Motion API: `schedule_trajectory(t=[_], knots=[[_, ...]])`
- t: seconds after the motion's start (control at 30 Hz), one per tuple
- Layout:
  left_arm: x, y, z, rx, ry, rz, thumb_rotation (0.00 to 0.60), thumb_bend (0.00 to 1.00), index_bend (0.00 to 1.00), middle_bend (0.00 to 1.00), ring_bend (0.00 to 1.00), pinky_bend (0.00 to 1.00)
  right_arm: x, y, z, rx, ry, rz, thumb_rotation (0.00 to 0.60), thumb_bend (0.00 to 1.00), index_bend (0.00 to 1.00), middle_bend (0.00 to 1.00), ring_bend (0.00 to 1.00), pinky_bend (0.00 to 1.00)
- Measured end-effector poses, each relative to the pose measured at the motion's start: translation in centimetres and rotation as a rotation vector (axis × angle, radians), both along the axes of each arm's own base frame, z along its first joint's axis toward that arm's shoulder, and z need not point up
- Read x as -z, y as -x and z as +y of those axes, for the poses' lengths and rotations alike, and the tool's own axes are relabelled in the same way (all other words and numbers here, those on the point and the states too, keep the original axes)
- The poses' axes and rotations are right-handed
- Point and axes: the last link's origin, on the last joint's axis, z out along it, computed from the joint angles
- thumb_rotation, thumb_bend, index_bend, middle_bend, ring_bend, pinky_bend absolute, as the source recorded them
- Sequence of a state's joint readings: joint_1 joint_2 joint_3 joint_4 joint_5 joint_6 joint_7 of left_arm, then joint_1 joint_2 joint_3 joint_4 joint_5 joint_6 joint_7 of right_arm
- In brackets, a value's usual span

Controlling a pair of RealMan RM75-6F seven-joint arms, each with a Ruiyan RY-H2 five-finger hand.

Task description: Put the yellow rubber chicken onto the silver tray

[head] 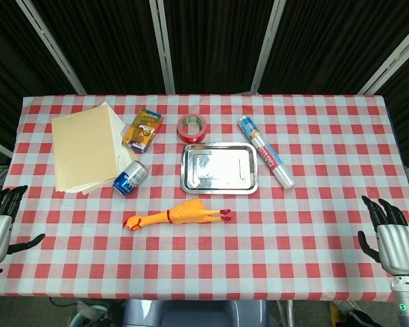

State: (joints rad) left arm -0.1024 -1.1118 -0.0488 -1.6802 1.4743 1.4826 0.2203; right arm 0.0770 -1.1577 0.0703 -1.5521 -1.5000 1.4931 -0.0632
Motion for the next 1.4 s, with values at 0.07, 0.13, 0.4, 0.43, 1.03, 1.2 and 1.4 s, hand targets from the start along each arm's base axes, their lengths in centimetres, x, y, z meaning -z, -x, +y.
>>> schedule_trajectory(t=[0.07, 0.13, 0.4, 0.43, 1.03, 1.2, 1.4], knots=[[0.0, -0.1, 0.0, 0.002, 0.001, 0.003, 0.6, 0.01, 0.04, 0.1, 0.07, 0.02, 0.0, 0.0, -0.1, 0.0, 0.0, 0.0, 0.6, 0.46, 0.09, 0.21, 0.12, 0.16], [0.1, -0.2, 0.0, 0.004, 0.0, 0.002, 0.6, 0.01, 0.05, 0.11, 0.07, 0.02, -0.1, 0.0, -0.1, 0.0, 0.001, -0.001, 0.6, 0.46, 0.09, 0.21, 0.12, 0.16], [-0.1, -0.5, -0.4, 0.02, -0.015, -0.004, 0.6, 0.01, 0.05, 0.11, 0.07, 0.02, -0.1, 0.2, 0.1, -0.008, -0.006, -0.015, 0.6, 0.46, 0.09, 0.21, 0.12, 0.16], [-0.2, -0.5, -0.5, 0.021, -0.017, -0.004, 0.6, 0.01, 0.05, 0.11, 0.07, 0.02, -0.1, 0.2, 0.1, -0.009, -0.005, -0.017, 0.6, 0.46, 0.09, 0.21, 0.12, 0.16], [-0.1, -0.4, -1.1, 0.009, -0.01, -0.011, 0.6, 0.01, 0.08, 0.14, 0.08, 0.02, -0.3, 0.6, 0.5, -0.018, -0.003, -0.026, 0.6, 0.46, 0.09, 0.21, 0.12, 0.16], [0.4, -0.6, -0.9, 0.019, -0.001, -0.02, 0.6, 0.03, 0.12, 0.17, 0.09, 0.02, -0.3, 0.7, 0.5, -0.017, -0.006, -0.03, 0.6, 0.46, 0.09, 0.21, 0.12, 0.16], [1.8, -1.5, 0.2, 0.054, 0.045, -0.036, 0.6, 0.07, 0.16, 0.23, 0.14, 0.06, -0.1, 0.6, 0.4, -0.019, -0.016, -0.034, 0.6, 0.46, 0.09, 0.21, 0.12, 0.16]])
